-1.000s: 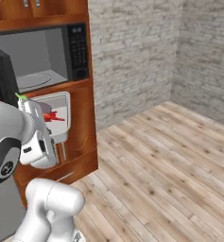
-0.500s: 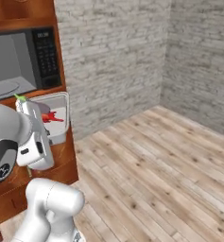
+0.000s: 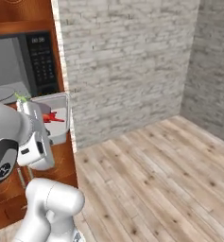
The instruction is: Place the tupperware containing the fish and eggplant meal in the microwave. Close the microwave door and press the start button to reheat the meal.
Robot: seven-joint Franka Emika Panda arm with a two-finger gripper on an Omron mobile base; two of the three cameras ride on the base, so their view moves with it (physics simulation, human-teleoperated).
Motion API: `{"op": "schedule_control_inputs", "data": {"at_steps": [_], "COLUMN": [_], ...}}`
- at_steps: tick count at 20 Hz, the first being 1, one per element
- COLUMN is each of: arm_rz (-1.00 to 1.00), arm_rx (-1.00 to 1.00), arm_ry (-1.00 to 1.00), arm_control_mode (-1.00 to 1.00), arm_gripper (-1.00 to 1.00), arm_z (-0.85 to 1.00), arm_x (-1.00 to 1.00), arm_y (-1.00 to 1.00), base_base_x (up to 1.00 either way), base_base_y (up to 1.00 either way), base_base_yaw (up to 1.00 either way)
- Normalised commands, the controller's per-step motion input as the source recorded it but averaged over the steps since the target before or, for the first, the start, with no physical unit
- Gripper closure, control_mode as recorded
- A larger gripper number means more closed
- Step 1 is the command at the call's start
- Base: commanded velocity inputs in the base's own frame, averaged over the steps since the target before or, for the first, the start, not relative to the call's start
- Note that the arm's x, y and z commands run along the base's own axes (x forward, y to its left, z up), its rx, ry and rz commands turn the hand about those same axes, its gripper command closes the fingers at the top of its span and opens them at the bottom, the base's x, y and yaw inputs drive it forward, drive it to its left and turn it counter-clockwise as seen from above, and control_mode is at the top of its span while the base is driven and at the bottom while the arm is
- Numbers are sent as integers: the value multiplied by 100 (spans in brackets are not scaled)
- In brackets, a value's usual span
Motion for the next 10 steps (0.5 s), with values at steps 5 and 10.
{"op": "schedule_control_inputs", "data": {"at_steps": [5,10], "arm_rz": [0,0], "arm_rx": [0,0], "arm_ry": [0,0], "arm_control_mode": [100,100], "arm_gripper": [100,100], "arm_z": [0,0], "arm_x": [0,0], "arm_y": [0,0], "base_base_x": [60,75], "base_base_y": [-3,-11], "base_base_yaw": [58,59]}}
